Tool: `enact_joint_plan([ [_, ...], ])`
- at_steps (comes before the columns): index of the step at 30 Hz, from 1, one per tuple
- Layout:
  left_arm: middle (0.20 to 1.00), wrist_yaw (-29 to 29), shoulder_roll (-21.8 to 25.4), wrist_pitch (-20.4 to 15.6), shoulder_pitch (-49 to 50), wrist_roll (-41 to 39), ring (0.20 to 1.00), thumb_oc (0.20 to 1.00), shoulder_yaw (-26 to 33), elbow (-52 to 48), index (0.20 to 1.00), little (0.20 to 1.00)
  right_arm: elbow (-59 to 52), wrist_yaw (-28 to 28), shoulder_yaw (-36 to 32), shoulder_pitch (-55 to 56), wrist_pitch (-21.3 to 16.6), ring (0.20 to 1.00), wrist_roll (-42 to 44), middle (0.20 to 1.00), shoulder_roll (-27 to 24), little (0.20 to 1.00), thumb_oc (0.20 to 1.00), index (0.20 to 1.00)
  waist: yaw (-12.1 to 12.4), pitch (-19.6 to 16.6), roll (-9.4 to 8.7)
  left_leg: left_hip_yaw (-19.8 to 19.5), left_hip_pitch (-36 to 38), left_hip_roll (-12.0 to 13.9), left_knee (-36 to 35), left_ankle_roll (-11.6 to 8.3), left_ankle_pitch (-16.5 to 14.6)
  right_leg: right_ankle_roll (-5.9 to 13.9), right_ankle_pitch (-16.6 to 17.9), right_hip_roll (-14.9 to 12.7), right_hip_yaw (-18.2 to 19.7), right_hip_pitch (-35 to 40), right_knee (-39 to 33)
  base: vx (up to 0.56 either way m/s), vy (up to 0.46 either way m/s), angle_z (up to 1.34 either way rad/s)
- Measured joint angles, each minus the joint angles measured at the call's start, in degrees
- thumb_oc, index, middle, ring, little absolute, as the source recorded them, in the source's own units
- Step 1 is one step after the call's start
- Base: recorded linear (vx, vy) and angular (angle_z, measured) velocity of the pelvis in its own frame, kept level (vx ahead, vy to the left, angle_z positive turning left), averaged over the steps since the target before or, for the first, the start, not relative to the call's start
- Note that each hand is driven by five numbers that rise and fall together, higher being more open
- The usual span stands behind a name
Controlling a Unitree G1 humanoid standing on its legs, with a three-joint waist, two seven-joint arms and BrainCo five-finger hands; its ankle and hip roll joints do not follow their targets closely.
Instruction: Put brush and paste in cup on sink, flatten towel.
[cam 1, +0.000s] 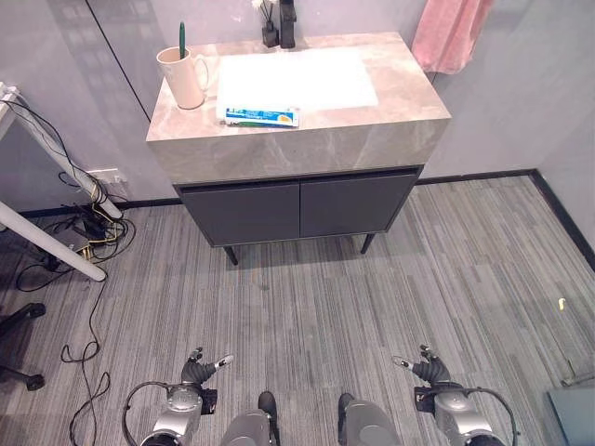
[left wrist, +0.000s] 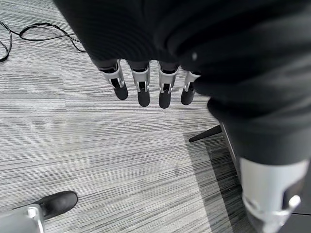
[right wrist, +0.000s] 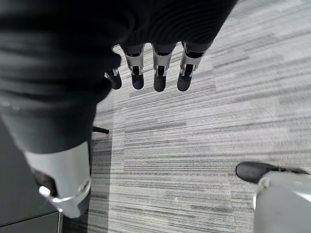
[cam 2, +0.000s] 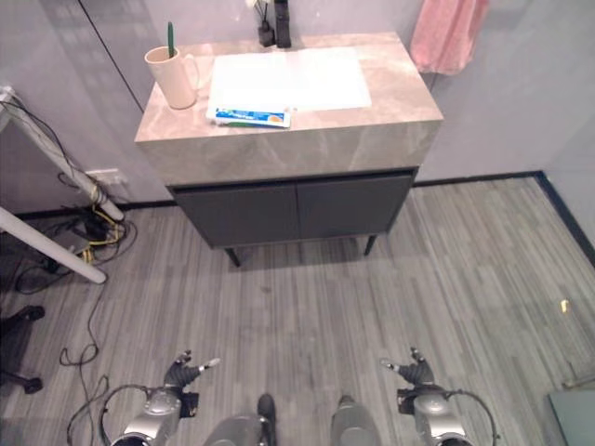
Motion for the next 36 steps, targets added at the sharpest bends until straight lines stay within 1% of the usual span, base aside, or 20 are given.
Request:
enact_joint_plan([
  [8,1.000,0.4,0.0,0.1,0.1,0.0,1.000,1.000,-0.2,0.0,1.000,1.000,0.7,-0.4,0.0,0.0,-0.9,1.000,1.3,1.000,0.9,1.000,1.000,1.000,0.0,-0.1,-0.07,-0.1,-0.8,0.6,1.0,0.08,-0.6,-0.46,-0.5,0.3,0.1,-0.8,0.9,0.00,0.004,0.00],
  [13,1.000,0.4,0.0,0.1,0.1,0.0,1.000,1.000,-2.1,-0.1,1.000,1.000,0.7,-0.5,0.0,0.0,-0.9,1.000,1.8,1.000,1.2,1.000,1.000,1.000,0.0,-0.3,-0.12,0.0,-1.1,0.4,0.8,-0.04,-0.5,-0.20,-0.1,0.1,0.1,-0.8,0.0,0.02,0.050,0.00],
  [15,1.000,0.4,0.0,0.1,0.0,0.1,1.000,1.000,-2.1,-0.1,1.000,1.000,0.7,-0.9,0.0,-0.1,-0.9,1.000,1.7,1.000,1.2,1.000,1.000,1.000,0.1,-0.7,0.00,0.0,-1.7,0.4,0.7,-0.01,-0.5,-0.03,0.8,0.2,0.0,-0.8,-1.4,0.04,0.117,0.01],
  [18,1.000,0.5,0.1,0.3,0.0,1.3,1.000,1.000,-2.5,-0.1,1.000,1.000,0.7,-1.7,-0.1,-0.1,-0.9,1.000,1.7,1.000,1.2,1.000,1.000,1.000,0.0,-1.2,0.04,0.0,-1.6,-0.1,0.5,0.31,-0.7,0.29,1.5,-0.3,-0.3,-0.2,-2.5,0.08,0.188,0.03],
  [21,1.000,1.7,0.8,0.5,-0.1,5.3,1.000,1.000,-3.9,0.0,1.000,1.000,0.7,-1.8,-0.1,0.1,-0.9,1.000,1.7,1.000,1.2,1.000,1.000,1.000,0.0,-1.8,0.13,0.4,-1.7,-1.1,0.8,1.23,-1.4,0.25,2.1,-0.8,0.0,0.0,-2.9,0.08,0.236,-0.01],
  [22,1.000,1.8,0.9,0.5,-0.1,5.9,1.000,1.000,-4.2,0.0,1.000,1.000,0.7,-1.9,-0.2,0.0,-0.8,1.000,1.7,1.000,1.1,1.000,1.000,1.000,-0.1,-1.8,0.21,0.3,-1.6,-1.2,0.7,1.85,-1.5,0.46,2.4,-1.1,0.8,-0.6,-1.3,0.03,0.254,-0.02],
  [23,1.000,1.9,1.1,0.6,0.0,7.0,1.000,1.000,-4.2,0.1,1.000,1.000,0.6,-2.0,-0.2,0.1,-0.9,1.000,1.6,1.000,1.1,1.000,1.000,1.000,-0.2,-2.1,0.36,0.4,-1.6,-1.9,0.7,2.07,-1.8,0.37,2.6,-1.4,1.6,-1.4,0.4,0.03,0.269,-0.04],
  [24,1.000,1.9,1.2,0.7,-0.3,7.9,1.000,1.000,-4.3,0.3,1.000,1.000,0.9,-2.3,-0.3,0.1,-0.9,1.000,1.6,1.000,1.1,1.000,1.000,1.000,-0.3,-2.1,0.33,1.1,-1.6,-2.8,1.5,3.28,-2.8,0.19,2.8,-1.9,3.0,-3.3,4.0,0.01,0.185,-0.12],
  [25,1.000,1.9,1.6,0.8,-0.4,8.0,1.000,1.000,-4.4,0.4,1.000,1.000,0.5,-2.5,-0.7,-0.4,-0.9,1.000,1.6,1.000,1.2,1.000,1.000,1.000,-0.3,-1.8,0.46,1.5,-1.8,-2.6,2.7,4.32,-3.5,-0.11,3.1,-2.1,4.5,-6.4,9.4,0.07,0.140,-0.24],
  [26,1.000,1.9,1.9,1.3,0.0,8.6,1.000,1.000,-4.4,0.6,1.000,1.000,-0.6,-2.7,-1.1,-0.4,-0.9,1.000,1.6,1.000,1.1,1.000,1.000,1.000,-0.8,-1.5,1.09,1.9,-1.4,-2.7,2.6,3.84,-4.2,-0.12,4.8,-2.0,6.0,-8.3,13.1,0.11,0.102,-0.16],
  [27,1.000,1.9,2.1,1.4,0.5,9.6,1.000,1.000,-4.4,0.4,1.000,1.000,-0.4,-2.7,-1.3,0.7,-0.9,1.000,1.6,1.000,1.0,1.000,1.000,1.000,-1.6,-2.1,1.99,1.6,-0.5,-2.6,1.4,4.32,-4.0,0.01,7.0,-1.6,6.2,-8.6,13.3,0.18,0.140,-0.15],
  [28,1.000,1.9,2.3,1.4,0.6,9.7,1.000,1.000,-4.3,0.4,1.000,1.000,-0.5,-2.7,-1.3,1.0,-0.9,1.000,1.6,1.000,1.0,1.000,1.000,1.000,-1.3,-1.8,2.19,1.7,0.4,-2.7,0.2,5.26,-3.4,0.28,7.7,-1.3,6.8,-9.4,13.9,0.19,0.099,-0.12],
  [29,1.000,1.9,2.7,1.4,0.8,9.9,1.000,1.000,-4.2,0.7,1.000,1.000,-0.6,-2.7,-1.3,1.6,-0.9,1.000,1.6,1.000,1.1,1.000,1.000,1.000,-1.7,-1.5,2.45,1.6,1.5,-2.6,-1.6,6.14,-2.8,0.95,7.1,-0.3,7.5,-9.8,13.6,0.19,0.051,-0.22],
  [30,1.000,2.0,2.7,1.4,1.0,9.9,1.000,1.000,-3.8,0.8,1.000,1.000,-0.7,-2.7,-1.3,2.3,-0.9,1.000,1.6,1.000,1.1,1.000,1.000,1.000,-1.8,-1.4,2.47,1.7,2.3,-2.6,-3.3,6.77,-2.4,1.63,6.6,0.3,7.3,-10.2,11.1,0.22,-0.011,-0.16],
  [31,1.000,2.0,2.8,1.4,1.0,9.9,1.000,1.000,-3.8,1.0,1.000,1.000,-0.8,-2.7,-1.3,2.7,-0.9,1.000,1.6,1.000,1.1,1.000,1.000,1.000,-2.0,-1.3,2.34,1.8,2.4,-2.7,-4.5,7.41,-2.0,1.72,6.6,0.9,6.9,-11.1,8.7,0.32,-0.082,-0.10],
  [32,1.000,2.0,2.6,1.4,1.0,9.8,1.000,1.000,-3.5,1.4,1.000,1.000,-0.7,-2.7,-1.3,2.8,-0.8,1.000,1.6,1.000,1.1,1.000,1.000,1.000,-2.5,-1.2,2.27,1.7,2.4,-2.7,-5.7,7.77,-1.7,2.66,6.7,1.6,6.3,-11.5,2.8,0.35,-0.115,-0.06],
  [33,1.000,2.0,2.5,1.4,1.0,9.7,1.000,1.000,-3.5,1.6,1.000,1.000,-0.8,-2.7,-1.3,2.7,-0.8,1.000,1.5,1.000,1.1,1.000,1.000,1.000,-3.1,-0.9,1.79,1.8,2.4,-2.8,-6.5,7.68,-1.7,4.07,7.6,1.8,5.5,-11.7,-3.4,0.33,-0.125,0.04],
  [34,1.000,2.0,2.2,1.4,0.8,9.5,1.000,1.000,-3.5,2.3,1.000,1.000,-0.8,-2.7,-1.3,2.9,-0.8,1.000,1.5,1.000,1.1,1.000,1.000,1.000,-3.6,-0.6,1.26,1.7,2.5,-2.8,-6.7,7.26,-1.3,4.93,9.1,1.7,5.4,-11.6,-9.1,0.26,-0.135,0.05],
  [35,1.000,1.9,1.8,1.4,0.7,9.4,1.000,1.000,-3.5,2.7,1.000,1.000,-0.7,-2.8,-1.2,3.0,-0.7,1.000,1.2,1.000,1.2,1.000,1.000,1.000,-3.7,-0.3,0.54,1.8,3.4,-3.0,-7.3,6.68,-1.3,5.24,10.6,1.4,5.0,-11.2,-12.8,0.25,-0.148,0.12],
  [36,1.000,1.9,1.6,1.3,1.0,9.4,1.000,1.000,-3.7,2.8,1.000,1.000,-0.8,-2.8,-1.2,3.3,-0.7,1.000,0.9,1.000,1.3,1.000,1.000,1.000,-3.9,-0.5,-0.08,1.6,4.1,-3.1,-7.9,5.97,-1.3,5.06,12.3,1.1,4.7,-11.1,-15.1,0.18,-0.113,0.07],
])
